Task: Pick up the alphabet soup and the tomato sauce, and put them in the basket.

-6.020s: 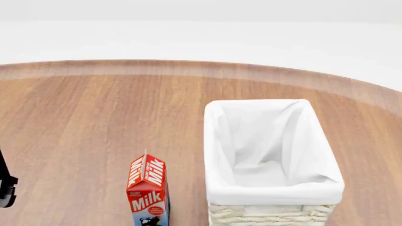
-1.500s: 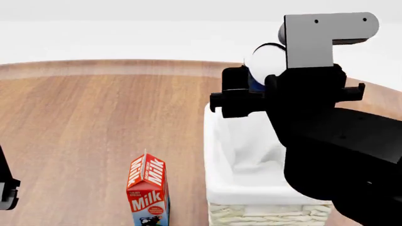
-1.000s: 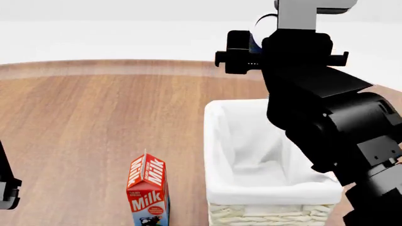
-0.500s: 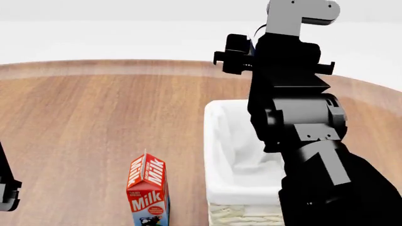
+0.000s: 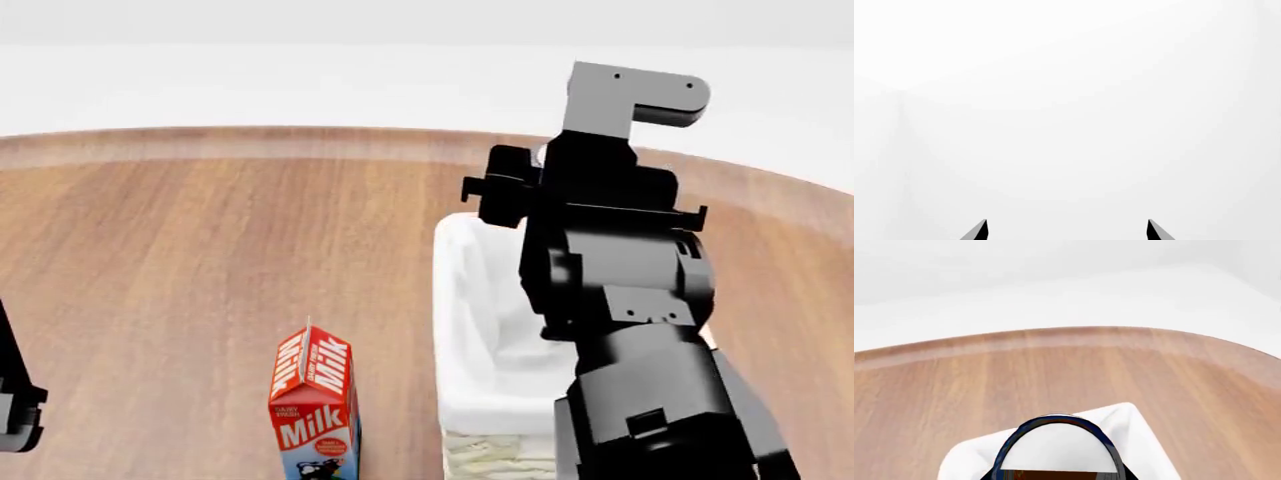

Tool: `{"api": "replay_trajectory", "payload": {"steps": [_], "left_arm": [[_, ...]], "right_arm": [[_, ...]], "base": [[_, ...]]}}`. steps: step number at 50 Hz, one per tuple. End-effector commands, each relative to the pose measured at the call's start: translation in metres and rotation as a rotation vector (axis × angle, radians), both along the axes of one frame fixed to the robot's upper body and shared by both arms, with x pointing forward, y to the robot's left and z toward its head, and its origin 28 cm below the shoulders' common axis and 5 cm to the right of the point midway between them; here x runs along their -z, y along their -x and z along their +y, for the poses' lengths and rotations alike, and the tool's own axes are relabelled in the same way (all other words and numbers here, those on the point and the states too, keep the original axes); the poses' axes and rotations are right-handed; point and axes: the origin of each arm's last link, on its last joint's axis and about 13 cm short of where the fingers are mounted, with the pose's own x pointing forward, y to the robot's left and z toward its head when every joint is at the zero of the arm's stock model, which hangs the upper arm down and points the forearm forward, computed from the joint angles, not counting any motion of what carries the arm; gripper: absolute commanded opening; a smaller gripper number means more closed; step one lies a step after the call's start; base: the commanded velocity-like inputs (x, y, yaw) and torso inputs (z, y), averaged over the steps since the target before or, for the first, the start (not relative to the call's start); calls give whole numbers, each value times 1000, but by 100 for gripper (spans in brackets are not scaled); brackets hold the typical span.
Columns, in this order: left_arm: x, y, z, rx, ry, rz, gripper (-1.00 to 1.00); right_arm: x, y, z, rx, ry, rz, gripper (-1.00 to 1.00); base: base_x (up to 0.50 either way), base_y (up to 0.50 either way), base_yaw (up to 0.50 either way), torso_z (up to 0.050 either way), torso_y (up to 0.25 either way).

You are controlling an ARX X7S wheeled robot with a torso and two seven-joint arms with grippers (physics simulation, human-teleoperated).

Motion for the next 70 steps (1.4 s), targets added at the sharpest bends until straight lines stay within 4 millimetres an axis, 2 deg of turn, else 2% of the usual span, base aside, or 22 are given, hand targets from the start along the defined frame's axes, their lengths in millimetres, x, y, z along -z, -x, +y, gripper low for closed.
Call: {"api": "replay_trajectory", "payload": {"steps": [1, 14, 29, 70], "left_arm": [[1, 1, -1, 1, -1, 4, 100], [2, 1, 0, 1, 3, 6, 100], [1, 0, -1, 2, -1, 9, 100], [1, 0, -1, 1, 0, 9, 100]], "right_arm": [[-3, 3, -1, -7, 55, 68, -100], [-4, 4, -1, -16, 73, 103, -100], [4, 8, -4, -6, 99, 170, -100], [38, 18, -10, 1, 143, 300, -100]], "base": [[0, 0, 0, 0, 0], [0, 0, 0, 1, 0], [0, 0, 0, 0, 1], [0, 0, 0, 0, 0]]}}
